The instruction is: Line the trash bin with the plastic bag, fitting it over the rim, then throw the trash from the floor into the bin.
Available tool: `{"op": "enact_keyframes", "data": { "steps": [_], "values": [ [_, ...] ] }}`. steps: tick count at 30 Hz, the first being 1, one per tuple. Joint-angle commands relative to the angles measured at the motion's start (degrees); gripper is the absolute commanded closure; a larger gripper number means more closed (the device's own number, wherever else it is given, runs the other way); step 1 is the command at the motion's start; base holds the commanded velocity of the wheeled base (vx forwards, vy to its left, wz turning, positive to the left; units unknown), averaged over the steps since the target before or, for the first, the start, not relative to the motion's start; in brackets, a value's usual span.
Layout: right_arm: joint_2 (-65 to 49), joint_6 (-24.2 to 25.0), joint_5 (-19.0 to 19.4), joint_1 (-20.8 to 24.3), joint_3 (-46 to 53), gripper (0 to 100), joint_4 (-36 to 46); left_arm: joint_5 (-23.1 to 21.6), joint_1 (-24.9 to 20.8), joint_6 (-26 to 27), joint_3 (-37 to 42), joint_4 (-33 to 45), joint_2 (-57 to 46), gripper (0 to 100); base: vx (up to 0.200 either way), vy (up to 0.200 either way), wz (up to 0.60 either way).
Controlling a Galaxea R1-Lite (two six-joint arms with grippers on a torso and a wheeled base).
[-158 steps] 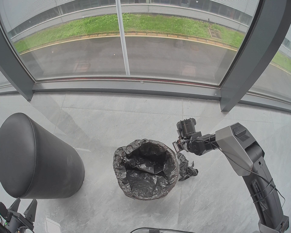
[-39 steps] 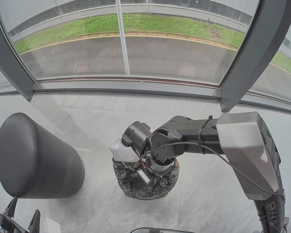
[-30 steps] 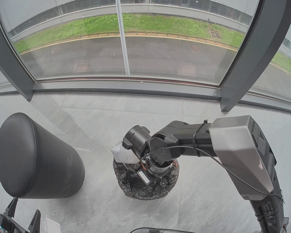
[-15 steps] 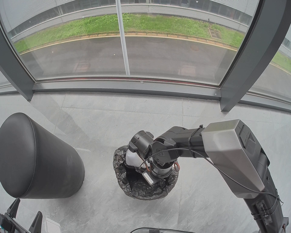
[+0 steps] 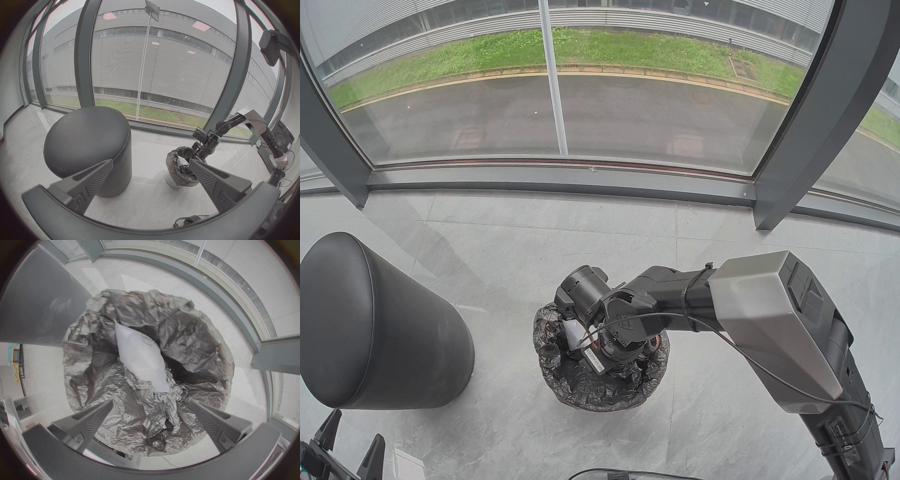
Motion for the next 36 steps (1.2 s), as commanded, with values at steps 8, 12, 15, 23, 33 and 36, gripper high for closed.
{"op": "enact_keyframes", "data": {
  "steps": [8,12,15,23,33,36],
  "values": [
    [-1.2,-2.5,-0.8,2.7,0.0,0,-0.8,3.4,-0.6,-0.2,0.3,-0.1,-2.2,0,0.0,0.0,0.0],
    [-1.1,-2.4,-0.7,2.9,0.0,0,-1.9,3.4,-0.6,-0.1,0.3,-0.1,-2.2,0,0.0,0.0,0.0],
    [-1.1,-2.5,-0.7,2.7,0.0,0,-2.7,3.4,-0.6,-0.2,0.3,-0.1,-2.2,0,0.0,0.0,0.0],
    [0.6,-2.4,-0.5,1.8,0.0,100,-3.9,3.5,-0.6,-0.3,0.3,-0.3,-2.2,0,0.0,0.0,0.0],
    [7.0,-6.1,-0.7,0.2,0.0,100,-19.4,3.6,-0.6,-1.5,0.3,-0.6,-2.3,0,0.0,0.0,0.0],
    [7.0,-6.1,-0.7,0.1,0.0,100,-19.5,3.6,-0.6,-1.8,0.3,-0.7,-2.3,0,0.0,0.0,0.0]
  ]
}}
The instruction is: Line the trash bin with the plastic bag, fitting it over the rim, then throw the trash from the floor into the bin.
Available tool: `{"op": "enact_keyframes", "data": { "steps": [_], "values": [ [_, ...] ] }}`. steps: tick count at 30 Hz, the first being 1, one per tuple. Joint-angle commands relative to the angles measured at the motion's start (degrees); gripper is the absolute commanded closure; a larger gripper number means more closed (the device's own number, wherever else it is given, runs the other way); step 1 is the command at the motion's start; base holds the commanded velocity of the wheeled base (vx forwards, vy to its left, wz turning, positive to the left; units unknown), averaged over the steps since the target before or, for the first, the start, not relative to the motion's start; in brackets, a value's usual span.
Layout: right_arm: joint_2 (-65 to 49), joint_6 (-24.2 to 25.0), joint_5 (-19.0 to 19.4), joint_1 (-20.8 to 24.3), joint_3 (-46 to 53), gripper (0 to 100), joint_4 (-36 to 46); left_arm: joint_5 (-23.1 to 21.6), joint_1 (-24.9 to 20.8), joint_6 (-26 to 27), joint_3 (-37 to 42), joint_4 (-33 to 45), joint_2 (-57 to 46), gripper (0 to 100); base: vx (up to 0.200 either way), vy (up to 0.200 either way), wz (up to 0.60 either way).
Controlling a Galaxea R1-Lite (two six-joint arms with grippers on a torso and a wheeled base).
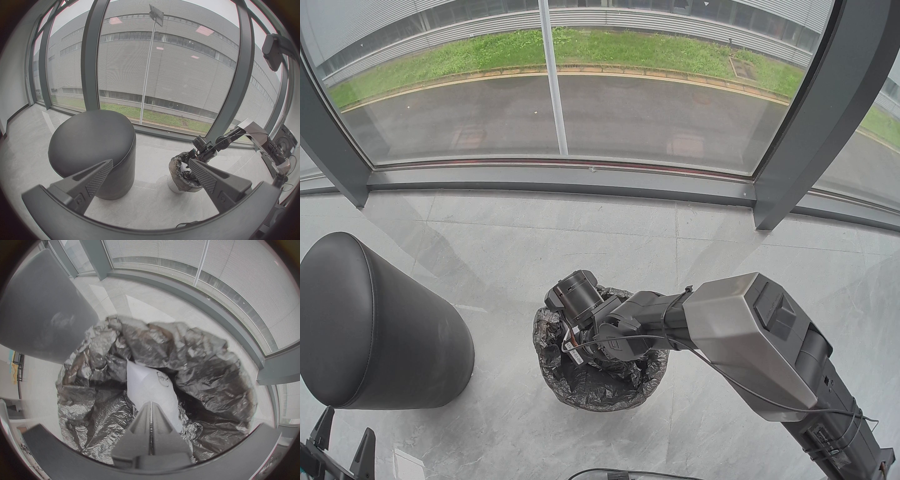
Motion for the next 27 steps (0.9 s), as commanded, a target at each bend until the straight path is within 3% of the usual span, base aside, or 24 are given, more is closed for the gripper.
{"op": "enact_keyframes", "data": {
  "steps": [1,27],
  "values": [
    [2.0,-0.1,0.0,-0.4,0.0,100,-0.3,0.0,0.0,-0.2,0.3,-0.1,-0.3,0,0.0,0.0,0.0],
    [8.9,-0.6,0.1,-3.6,0.0,100,-4.8,0.1,0.0,-0.4,0.3,-0.2,-0.4,0,0.0,0.0,0.0]
  ]
}}
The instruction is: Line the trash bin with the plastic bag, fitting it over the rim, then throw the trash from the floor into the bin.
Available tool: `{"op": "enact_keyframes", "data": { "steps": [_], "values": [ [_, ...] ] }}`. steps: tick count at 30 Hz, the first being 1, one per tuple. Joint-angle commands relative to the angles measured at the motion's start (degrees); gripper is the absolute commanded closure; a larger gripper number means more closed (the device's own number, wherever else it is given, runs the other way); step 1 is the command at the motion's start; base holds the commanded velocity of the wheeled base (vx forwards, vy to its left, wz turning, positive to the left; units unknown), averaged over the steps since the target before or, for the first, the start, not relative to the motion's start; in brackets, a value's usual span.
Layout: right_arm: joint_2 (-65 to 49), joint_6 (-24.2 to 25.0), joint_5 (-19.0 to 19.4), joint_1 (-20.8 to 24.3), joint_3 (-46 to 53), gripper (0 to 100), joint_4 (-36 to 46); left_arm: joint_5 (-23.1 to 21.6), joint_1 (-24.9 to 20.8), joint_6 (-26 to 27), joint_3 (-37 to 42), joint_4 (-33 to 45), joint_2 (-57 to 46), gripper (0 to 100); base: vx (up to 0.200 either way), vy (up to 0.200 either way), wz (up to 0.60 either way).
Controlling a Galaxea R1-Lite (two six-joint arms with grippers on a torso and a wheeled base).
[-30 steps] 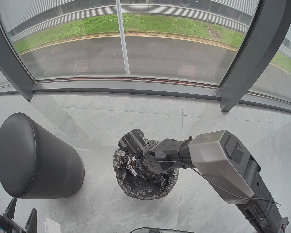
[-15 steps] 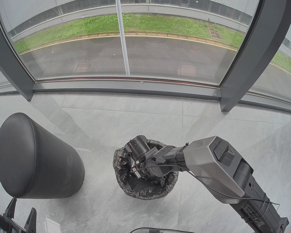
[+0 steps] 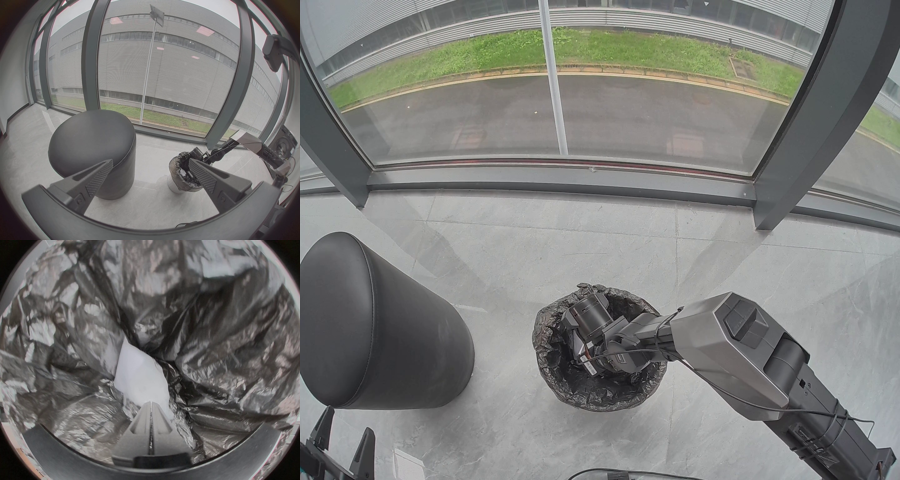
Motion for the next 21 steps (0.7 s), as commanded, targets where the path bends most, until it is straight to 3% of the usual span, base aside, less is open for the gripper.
{"op": "enact_keyframes", "data": {
  "steps": [1,10,15,17,21],
  "values": [
    [1.3,0.0,-0.1,-0.4,0.0,100,0.1,0.0,0.0,-0.1,0.4,0.0,-0.4,0,0.0,0.0,0.0],
    [-3.3,-1.3,-0.1,0.0,0.0,100,1.8,0.0,0.0,1.1,0.4,0.2,-0.4,0,0.0,0.0,0.0],
    [-8.0,-1.3,-0.2,0.2,0.0,100,4.8,1.0,0.0,9.2,0.7,0.2,-0.4,0,0.0,0.0,0.0],
    [-9.5,-1.3,-0.4,0.3,0.0,100,5.4,1.3,0.0,9.5,0.7,0.2,-0.4,0,0.0,0.0,0.0],
    [-12.4,-2.5,-1.7,0.4,0.0,100,6.2,-1.7,0.0,8.9,0.5,0.6,-0.4,0,0.0,0.0,0.0]
  ]
}}
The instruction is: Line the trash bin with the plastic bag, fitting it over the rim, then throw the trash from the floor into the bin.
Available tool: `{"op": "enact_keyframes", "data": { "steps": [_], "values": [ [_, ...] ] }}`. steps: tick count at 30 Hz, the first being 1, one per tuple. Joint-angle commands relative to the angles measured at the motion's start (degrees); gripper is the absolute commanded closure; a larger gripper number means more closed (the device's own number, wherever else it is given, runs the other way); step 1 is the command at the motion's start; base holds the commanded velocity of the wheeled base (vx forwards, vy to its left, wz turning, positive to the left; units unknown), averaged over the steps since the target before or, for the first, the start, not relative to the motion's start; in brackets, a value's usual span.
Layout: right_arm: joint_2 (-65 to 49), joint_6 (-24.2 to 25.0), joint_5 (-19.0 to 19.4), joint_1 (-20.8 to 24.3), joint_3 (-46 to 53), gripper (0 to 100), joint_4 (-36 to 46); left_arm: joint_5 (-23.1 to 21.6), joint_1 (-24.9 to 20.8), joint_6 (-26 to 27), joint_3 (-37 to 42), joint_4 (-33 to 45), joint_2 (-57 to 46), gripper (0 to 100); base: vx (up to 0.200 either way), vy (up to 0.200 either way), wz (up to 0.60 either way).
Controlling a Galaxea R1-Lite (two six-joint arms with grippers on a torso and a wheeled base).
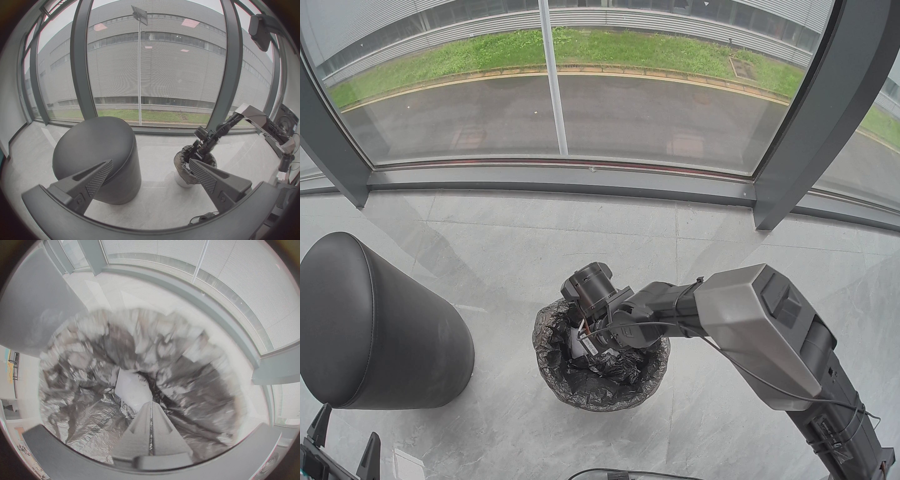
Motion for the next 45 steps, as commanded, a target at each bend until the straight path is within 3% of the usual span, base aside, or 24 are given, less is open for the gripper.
{"op": "enact_keyframes", "data": {
  "steps": [1,6,10,18,24,27,28,34,38,42,45],
  "values": [
    [-6.0,-1.0,-0.7,0.0,0.0,100,0.7,-1.4,0.0,-0.6,0.5,0.4,-0.4,0,0.0,0.0,0.0],
    [-11.8,-1.6,-1.3,-1.4,0.0,100,5.4,7.5,-0.1,-1.1,0.3,0.5,-0.8,0,0.0,0.0,0.0],
    [-16.9,-4.0,-0.6,-3.6,0.0,100,9.9,6.3,-0.3,-4.1,0.1,0.8,-0.8,0,0.0,0.0,0.0],
    [-28.6,-10.9,-0.6,-7.1,0.0,100,18.7,3.9,-0.3,-0.2,1.0,2.1,-0.8,0,0.0,0.0,0.0],
    [-41.3,-16.2,-1.3,-9.8,0.0,100,34.7,3.7,-0.3,-0.4,1.0,1.8,-0.8,0,0.0,0.0,0.0],
    [-52.3,-17.4,-1.7,-12.8,0.0,100,47.8,3.7,-0.2,-0.5,1.0,1.6,-0.8,0,0.0,0.0,0.0],
    [-52.7,-17.4,-1.7,-12.9,0.0,100,48.3,3.7,-0.2,-0.5,1.0,1.6,-0.8,0,0.0,0.0,0.0],
    [-70.4,-14.1,-2.0,-25.6,0.0,100,72.8,3.7,-0.2,-0.5,1.0,1.6,-0.8,0,0.0,0.0,0.0],
    [-83.4,-3.8,-2.1,-31.8,0.0,100,73.1,3.7,-0.2,-0.5,1.0,1.6,-0.8,0,0.0,0.0,0.0],
    [-102.7,-3.4,-1.2,-38.3,0.0,100,72.2,3.7,-0.2,-0.5,1.0,1.6,-0.8,0,0.0,0.0,0.0],
    [-115.6,-3.1,0.3,-41.9,0.3,100,65.0,3.7,-0.2,-0.5,1.0,1.6,-0.8,0,0.0,0.0,0.0]
  ]
}}
